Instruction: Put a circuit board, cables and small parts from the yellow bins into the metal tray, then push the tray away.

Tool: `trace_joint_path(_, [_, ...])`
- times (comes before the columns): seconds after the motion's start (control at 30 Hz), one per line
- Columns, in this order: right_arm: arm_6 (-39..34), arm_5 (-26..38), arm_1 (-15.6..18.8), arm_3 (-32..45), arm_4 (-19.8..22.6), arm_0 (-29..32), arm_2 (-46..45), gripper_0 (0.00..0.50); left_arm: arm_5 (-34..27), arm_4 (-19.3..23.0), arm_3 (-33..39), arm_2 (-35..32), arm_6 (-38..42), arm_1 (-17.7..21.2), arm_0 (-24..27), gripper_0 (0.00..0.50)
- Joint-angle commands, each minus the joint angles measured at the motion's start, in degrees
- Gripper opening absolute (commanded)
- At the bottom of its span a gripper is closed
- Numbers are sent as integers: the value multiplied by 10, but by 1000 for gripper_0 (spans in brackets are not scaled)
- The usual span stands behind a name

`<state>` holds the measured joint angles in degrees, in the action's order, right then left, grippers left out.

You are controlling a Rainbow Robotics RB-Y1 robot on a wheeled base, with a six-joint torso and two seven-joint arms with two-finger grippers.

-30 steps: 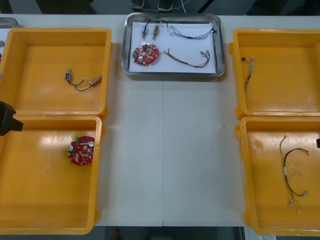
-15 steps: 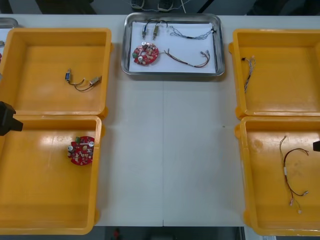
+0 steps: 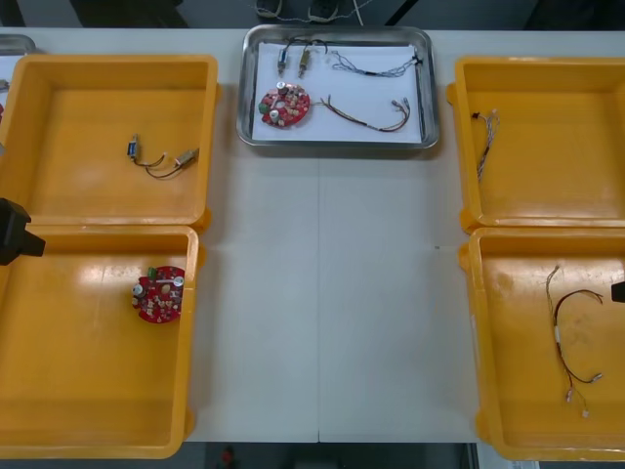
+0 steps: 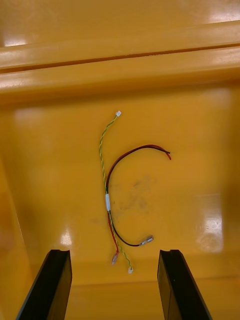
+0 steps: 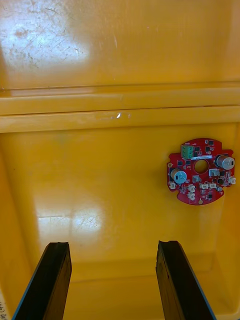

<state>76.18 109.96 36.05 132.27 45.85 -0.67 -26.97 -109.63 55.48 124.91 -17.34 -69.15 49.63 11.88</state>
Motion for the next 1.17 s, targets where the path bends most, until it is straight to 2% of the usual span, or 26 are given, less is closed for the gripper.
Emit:
trace_joint_path(0.03, [-6, 0, 17, 18, 5, 11, 0, 500, -4, -5, 15, -14, 10, -4, -7, 500])
trace_joint_path(1.17, [-6, 0, 17, 18, 5, 11, 0, 500, -4, -5, 15, -14, 10, -4, -7, 500])
